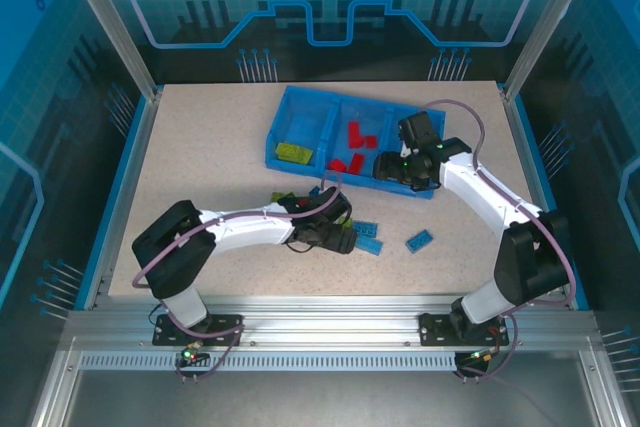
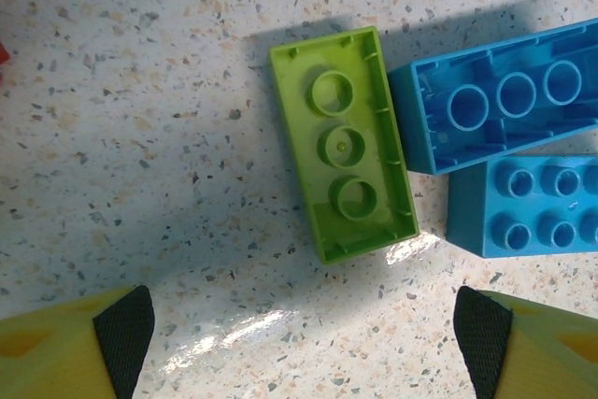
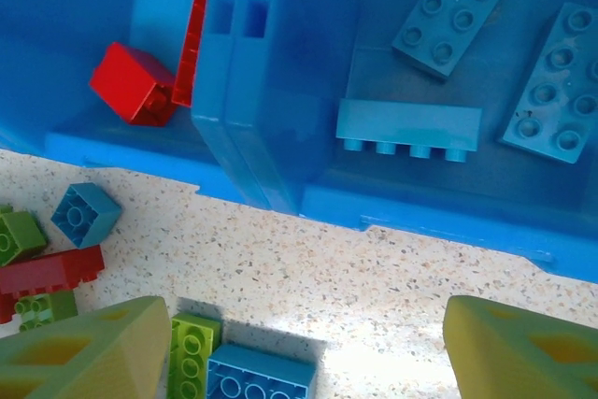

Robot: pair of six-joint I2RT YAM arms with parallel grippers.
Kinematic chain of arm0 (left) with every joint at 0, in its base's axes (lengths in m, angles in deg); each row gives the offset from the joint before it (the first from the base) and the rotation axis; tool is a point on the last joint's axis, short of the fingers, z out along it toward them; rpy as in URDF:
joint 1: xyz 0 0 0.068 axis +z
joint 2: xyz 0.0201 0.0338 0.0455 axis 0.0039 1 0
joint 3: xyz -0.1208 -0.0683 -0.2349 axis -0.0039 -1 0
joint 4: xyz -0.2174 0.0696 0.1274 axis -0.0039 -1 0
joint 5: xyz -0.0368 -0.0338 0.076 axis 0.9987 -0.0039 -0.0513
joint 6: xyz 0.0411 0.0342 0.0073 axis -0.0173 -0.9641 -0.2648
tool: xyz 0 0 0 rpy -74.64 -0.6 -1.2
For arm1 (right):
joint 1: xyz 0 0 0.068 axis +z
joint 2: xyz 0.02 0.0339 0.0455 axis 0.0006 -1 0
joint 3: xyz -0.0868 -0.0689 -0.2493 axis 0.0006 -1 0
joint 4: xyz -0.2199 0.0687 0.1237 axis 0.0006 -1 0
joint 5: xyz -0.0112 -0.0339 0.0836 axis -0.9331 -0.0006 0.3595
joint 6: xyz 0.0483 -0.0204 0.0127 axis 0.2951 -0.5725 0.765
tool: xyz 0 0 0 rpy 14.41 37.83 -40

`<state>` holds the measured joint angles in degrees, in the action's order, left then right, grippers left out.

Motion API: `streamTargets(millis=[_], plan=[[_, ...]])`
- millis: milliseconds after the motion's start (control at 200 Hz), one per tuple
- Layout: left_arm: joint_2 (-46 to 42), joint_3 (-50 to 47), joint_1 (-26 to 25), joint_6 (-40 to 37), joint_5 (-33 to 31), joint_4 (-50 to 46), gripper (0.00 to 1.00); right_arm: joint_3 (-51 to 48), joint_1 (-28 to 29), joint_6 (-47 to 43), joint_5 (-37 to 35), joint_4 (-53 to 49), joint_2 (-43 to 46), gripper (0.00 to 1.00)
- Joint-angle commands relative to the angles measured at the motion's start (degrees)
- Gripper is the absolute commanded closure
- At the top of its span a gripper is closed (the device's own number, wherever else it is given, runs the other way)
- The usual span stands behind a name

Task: Sort the legos into containers by color

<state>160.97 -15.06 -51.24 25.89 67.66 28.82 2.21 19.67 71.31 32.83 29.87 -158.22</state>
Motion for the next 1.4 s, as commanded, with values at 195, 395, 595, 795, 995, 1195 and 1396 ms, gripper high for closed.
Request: streamTargets(millis=[195, 395, 595, 795, 995, 1195, 1396], plan=[[4.15, 4.22, -0.35, 1.2, 1.8, 0.25, 0.14, -1.39, -1.25, 0.82, 0.71, 0.01, 1.55, 0.22], [6.13, 5.95, -0.39, 1.14, 0.55, -1.41, 0.15, -1.65, -1.9, 0.91, 0.7, -0.08, 1.98, 0.22], [8.48, 8.09, -0.48, 0.17, 0.11, -2.69, 0.21, -2.43, -2.91, 1.2, 0.89, -0.08, 2.63, 0.22], [8.93, 7.59, -0.48, 0.07, -0.99, -2.67, 0.32, -3.37, -3.52, 1.0, 0.89, -0.43, 3.54, 0.22], [9.19, 7.65, -0.48, 0.22, -1.03, -2.7, 0.53, -4.15, -3.67, 1.26, 0.88, -0.43, 4.26, 0.22], [7.78, 6.42, -0.48, 0.41, -1.56, -2.88, 0.68, -3.97, -3.8, 1.17, 0.7, -0.61, 4.54, 0.22], [4.37, 5.52, -0.48, 0.7, -3.76, -4.41, 0.67, -4.24, -3.8, 1.44, 1.05, -0.36, 4.49, 0.22]])
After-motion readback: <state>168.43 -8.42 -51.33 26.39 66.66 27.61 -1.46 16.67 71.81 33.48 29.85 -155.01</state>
